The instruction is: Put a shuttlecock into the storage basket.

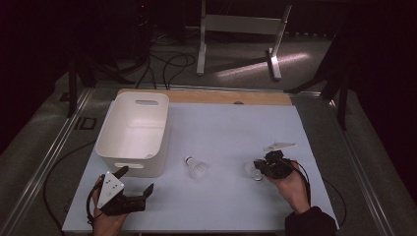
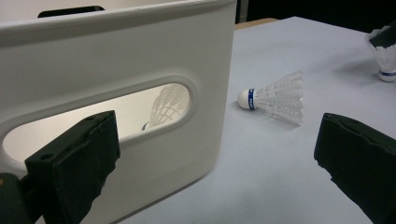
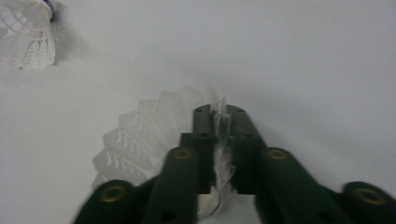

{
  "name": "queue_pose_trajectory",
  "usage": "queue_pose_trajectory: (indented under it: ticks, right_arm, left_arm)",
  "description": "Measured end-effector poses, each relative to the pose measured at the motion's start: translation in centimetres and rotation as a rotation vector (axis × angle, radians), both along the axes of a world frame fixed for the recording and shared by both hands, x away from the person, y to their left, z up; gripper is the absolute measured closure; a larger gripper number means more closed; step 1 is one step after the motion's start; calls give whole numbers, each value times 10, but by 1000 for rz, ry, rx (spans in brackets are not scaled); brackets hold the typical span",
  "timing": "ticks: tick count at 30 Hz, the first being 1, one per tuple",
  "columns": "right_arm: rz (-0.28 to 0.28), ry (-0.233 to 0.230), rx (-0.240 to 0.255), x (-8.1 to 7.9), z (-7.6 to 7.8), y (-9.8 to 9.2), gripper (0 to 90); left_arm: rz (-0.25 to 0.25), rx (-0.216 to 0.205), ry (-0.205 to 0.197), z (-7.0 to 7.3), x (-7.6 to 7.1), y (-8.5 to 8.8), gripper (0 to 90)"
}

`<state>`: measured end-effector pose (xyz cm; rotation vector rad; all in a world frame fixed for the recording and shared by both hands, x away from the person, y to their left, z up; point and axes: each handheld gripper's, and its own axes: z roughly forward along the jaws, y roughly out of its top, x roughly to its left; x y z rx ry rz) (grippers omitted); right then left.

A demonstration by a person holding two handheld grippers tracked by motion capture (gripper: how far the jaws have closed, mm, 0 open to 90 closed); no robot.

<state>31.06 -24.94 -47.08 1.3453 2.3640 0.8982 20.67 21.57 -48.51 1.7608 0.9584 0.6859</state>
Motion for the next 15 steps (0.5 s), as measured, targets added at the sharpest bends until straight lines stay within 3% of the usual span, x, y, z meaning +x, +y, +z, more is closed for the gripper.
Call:
queue_pose_trajectory:
  ticks: [3, 15]
  right_arm:
    - [-2, -15, 36, 0, 3, -1, 893]
    - [-6, -114, 56, -5, 9, 1, 897]
  left_arm:
    - [1, 0, -1, 0, 0, 0, 6]
    - [-1, -3, -4, 1, -1, 0, 6]
